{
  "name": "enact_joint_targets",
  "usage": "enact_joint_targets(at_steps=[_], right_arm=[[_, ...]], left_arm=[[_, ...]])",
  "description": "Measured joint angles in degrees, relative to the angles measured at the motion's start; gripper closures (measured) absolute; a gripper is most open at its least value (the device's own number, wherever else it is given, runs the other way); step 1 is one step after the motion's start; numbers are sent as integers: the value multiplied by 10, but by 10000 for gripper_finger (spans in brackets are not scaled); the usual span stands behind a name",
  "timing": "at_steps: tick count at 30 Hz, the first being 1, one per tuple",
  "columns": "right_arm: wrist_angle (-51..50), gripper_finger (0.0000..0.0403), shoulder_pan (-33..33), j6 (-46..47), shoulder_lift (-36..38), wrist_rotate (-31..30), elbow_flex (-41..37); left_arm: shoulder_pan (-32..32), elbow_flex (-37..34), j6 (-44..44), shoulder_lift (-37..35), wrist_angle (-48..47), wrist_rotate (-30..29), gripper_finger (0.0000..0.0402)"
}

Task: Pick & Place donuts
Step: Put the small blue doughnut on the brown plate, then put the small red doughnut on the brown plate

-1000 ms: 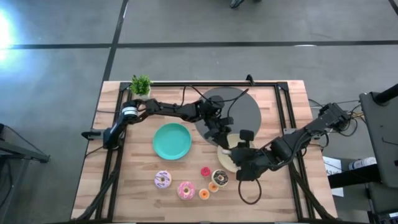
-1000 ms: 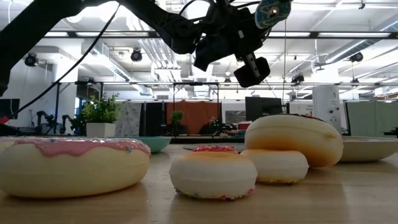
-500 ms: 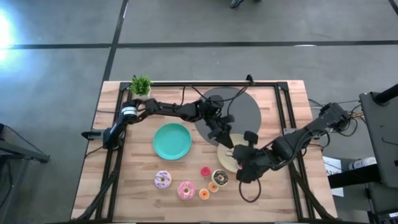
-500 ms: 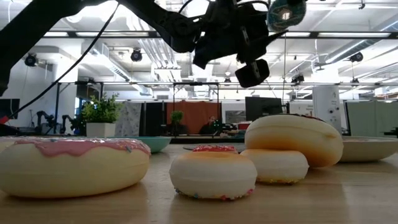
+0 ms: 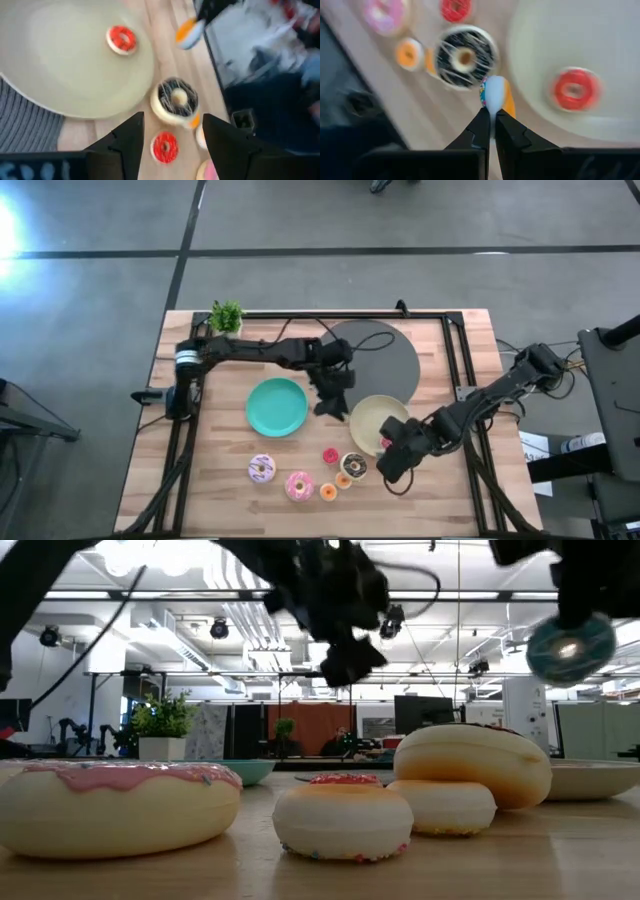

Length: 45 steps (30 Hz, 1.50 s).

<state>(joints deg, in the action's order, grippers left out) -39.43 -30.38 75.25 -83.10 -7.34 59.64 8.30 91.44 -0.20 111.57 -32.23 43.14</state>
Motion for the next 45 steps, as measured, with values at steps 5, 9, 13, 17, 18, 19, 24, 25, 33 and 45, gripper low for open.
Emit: enact_joint_targets(at_steps=[5, 9, 13, 17, 18, 19, 24, 25, 33, 45], right_arm=[[147, 394, 34, 69, 24, 15, -116], [197, 394, 71, 91, 30, 26, -180], [229, 394, 106, 71, 32, 54, -206], [248, 394, 135, 21, 26, 94, -202], [247, 394, 142, 12, 22, 102, -200], [248, 394, 150, 5, 17, 111, -199], [252, 394, 180, -38, -13, 154, -197], [259, 394, 185, -41, -21, 165, -197], [185, 348, 192, -77, -39, 123, -166], [-85, 249, 186, -216, -36, -16, -27]], left_arm=[[-26, -79, 5, -94, 69, -85, 226], [-28, -191, -69, -178, 201, -134, 226], [-29, -303, -162, -265, 343, -155, 226], [-33, -381, -206, -325, 402, -225, 226], [-32, -396, -212, -335, 406, -241, 226], [-32, -406, -219, -345, 411, -251, 226], [-32, -437, -232, -370, 419, -287, 226], [-32, -440, -237, -370, 417, -287, 226], [-32, -441, -243, -364, 415, -291, 226], [-31, -440, -237, -363, 403, -299, 226]])
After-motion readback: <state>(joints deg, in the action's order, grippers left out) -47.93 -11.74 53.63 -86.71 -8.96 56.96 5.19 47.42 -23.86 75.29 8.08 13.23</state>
